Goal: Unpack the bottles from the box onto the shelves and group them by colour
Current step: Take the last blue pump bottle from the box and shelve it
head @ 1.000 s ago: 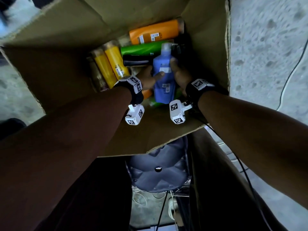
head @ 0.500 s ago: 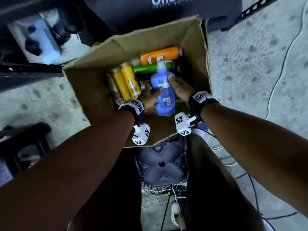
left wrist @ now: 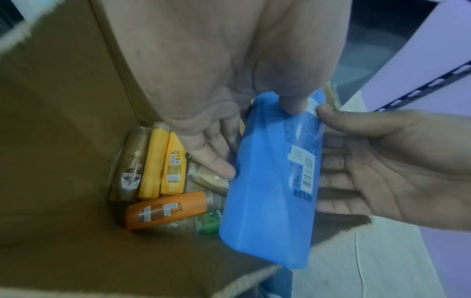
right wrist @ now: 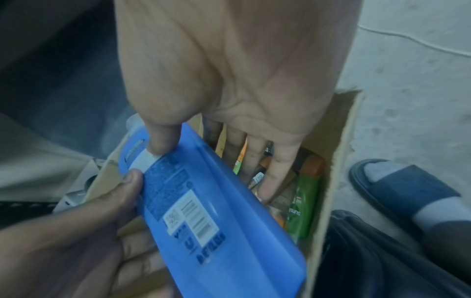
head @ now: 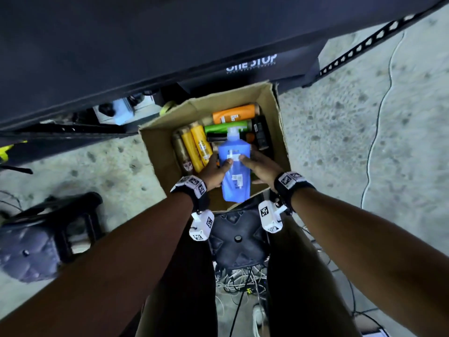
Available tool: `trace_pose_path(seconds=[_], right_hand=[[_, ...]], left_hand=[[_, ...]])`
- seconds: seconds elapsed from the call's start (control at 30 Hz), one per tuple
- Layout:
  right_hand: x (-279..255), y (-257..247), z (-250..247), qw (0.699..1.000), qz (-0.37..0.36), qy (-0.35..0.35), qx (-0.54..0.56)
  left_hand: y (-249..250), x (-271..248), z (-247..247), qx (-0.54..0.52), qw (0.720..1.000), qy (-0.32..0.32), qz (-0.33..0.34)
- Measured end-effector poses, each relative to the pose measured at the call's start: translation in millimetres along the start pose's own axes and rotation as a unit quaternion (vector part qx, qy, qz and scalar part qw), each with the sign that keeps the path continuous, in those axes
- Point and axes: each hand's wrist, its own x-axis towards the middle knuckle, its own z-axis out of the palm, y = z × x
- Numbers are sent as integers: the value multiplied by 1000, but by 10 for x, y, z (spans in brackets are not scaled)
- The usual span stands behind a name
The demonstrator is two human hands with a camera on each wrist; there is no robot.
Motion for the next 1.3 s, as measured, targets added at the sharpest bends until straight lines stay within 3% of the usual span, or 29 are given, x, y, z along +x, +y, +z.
trace_pose_path(seconds=[0.13, 0.37, 0.7, 0.9, 1.3], right_hand=[[-295, 6, 62, 998, -54, 8, -14], [-860, -43, 125, 998, 8, 20, -65], [-1757, -295, 178, 998, 4, 55, 36], [-2213, -427, 167, 988, -96, 111, 45], [-2994, -980, -73, 939, -243, 235, 55]], left_hand=[[36, -346, 11, 63, 998, 2, -18], [249, -1001, 45, 82, 997, 3, -5], [644, -1792, 121, 84, 995, -18, 46], [913, -2232, 218, 101, 992, -2, 79], [1829, -2868, 342, 111, 964, 13, 242]])
